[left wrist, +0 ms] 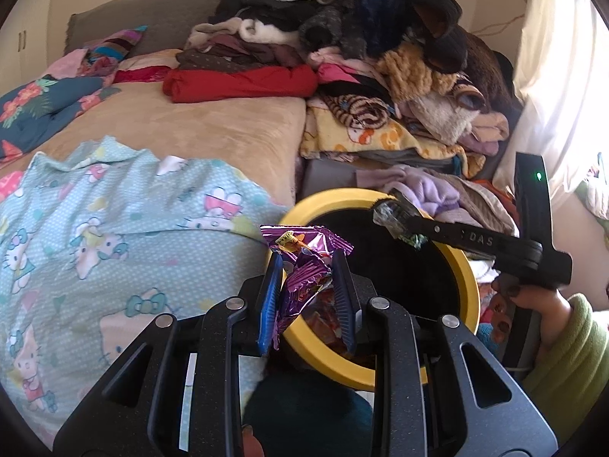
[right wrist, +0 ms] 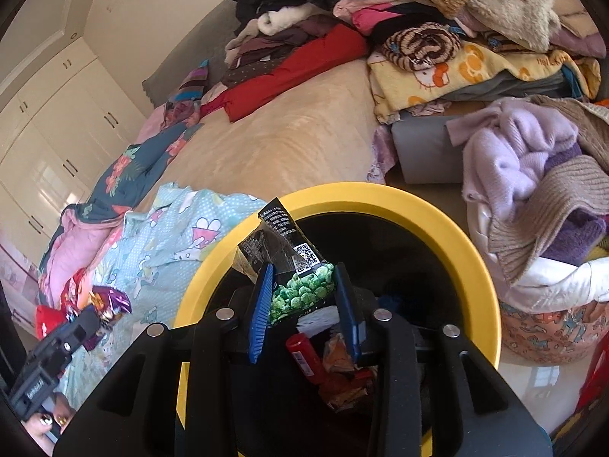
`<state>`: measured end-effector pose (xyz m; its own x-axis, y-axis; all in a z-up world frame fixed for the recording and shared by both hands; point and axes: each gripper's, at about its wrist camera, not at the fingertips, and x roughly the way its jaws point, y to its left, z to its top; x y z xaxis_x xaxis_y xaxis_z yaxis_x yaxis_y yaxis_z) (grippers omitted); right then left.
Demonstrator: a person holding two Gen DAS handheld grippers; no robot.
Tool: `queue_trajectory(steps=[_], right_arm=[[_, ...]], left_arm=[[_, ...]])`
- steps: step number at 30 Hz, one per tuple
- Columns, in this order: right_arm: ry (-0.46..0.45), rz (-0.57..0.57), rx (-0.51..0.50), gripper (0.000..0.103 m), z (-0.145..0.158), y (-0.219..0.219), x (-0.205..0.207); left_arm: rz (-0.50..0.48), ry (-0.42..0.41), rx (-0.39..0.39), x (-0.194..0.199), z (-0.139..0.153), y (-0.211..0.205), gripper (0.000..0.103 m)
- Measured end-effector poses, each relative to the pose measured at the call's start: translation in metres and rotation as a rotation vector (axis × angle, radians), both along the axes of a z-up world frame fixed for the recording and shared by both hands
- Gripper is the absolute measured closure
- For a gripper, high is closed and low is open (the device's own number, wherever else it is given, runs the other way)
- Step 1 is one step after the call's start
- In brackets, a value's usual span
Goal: Collect trash
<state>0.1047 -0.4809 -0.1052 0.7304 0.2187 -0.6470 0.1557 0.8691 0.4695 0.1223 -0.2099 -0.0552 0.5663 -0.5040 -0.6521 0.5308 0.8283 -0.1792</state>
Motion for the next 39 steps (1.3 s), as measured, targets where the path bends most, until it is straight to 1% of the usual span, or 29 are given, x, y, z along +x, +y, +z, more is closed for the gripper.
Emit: queue_trajectory(steps=[6, 8, 12, 13, 16, 17, 18, 19, 20, 22, 24, 25, 27, 29, 33, 39], right_arm=[[0.000, -0.012, 0.020, 0.067, 0.001, -0.007, -0.004], [-0.005, -0.016, 0.016, 0.063, 0.003, -0.009, -0.005], [-0.008, -0.020, 0.010, 0.060, 0.008, -0.012, -0.008], [-0.008, -0.023, 0.007, 0.058, 0.009, -0.013, -0.009], [-0.013, -0.031, -0.009, 0.051, 0.014, -0.017, -0.013], [-0.015, -0.034, -0.017, 0.049, 0.017, -0.017, -0.014], [-0.019, -0.036, -0.024, 0.045, 0.019, -0.017, -0.016], [-0.022, -0.034, -0.028, 0.043, 0.021, -0.016, -0.017], [-0.026, -0.031, -0.036, 0.038, 0.023, -0.015, -0.018], [-0.041, -0.026, -0.058, 0.034, 0.030, -0.011, -0.021], [-0.065, -0.032, -0.084, 0.026, 0.038, -0.006, -0.024], [-0.079, -0.035, -0.095, 0.024, 0.042, -0.003, -0.026], [-0.110, -0.033, -0.116, 0.020, 0.050, 0.003, -0.030], [-0.137, -0.030, -0.145, 0.014, 0.056, 0.011, -0.034], [-0.204, -0.030, -0.178, 0.006, 0.069, 0.027, -0.043], [-0.268, -0.027, -0.217, 0.006, 0.075, 0.054, -0.051]], left_arm=[[-0.044, 0.028, 0.010, -0.004, -0.008, -0.017, 0.082], [-0.058, 0.039, 0.015, -0.005, -0.012, -0.023, 0.082], [-0.080, 0.064, 0.028, -0.006, -0.019, -0.032, 0.080], [-0.081, 0.069, 0.031, -0.006, -0.021, -0.033, 0.078], [-0.074, 0.080, 0.024, -0.006, -0.022, -0.032, 0.064], [-0.070, 0.080, 0.024, -0.006, -0.022, -0.031, 0.059], [-0.064, 0.078, 0.024, -0.006, -0.022, -0.030, 0.057], [-0.060, 0.076, 0.022, -0.006, -0.021, -0.028, 0.052], [-0.051, 0.072, 0.018, -0.006, -0.020, -0.024, 0.045], [-0.032, 0.063, 0.020, -0.006, -0.017, -0.019, 0.038], [-0.011, 0.051, 0.024, -0.006, -0.014, -0.013, 0.029], [-0.002, 0.044, 0.025, -0.006, -0.012, -0.010, 0.024], [0.014, 0.028, 0.028, -0.009, -0.007, -0.003, 0.020], [0.031, 0.009, 0.029, -0.011, -0.002, 0.004, 0.011], [0.075, -0.024, 0.036, -0.016, 0.005, 0.020, 0.011], [0.151, -0.074, 0.037, -0.022, 0.015, 0.044, 0.011]])
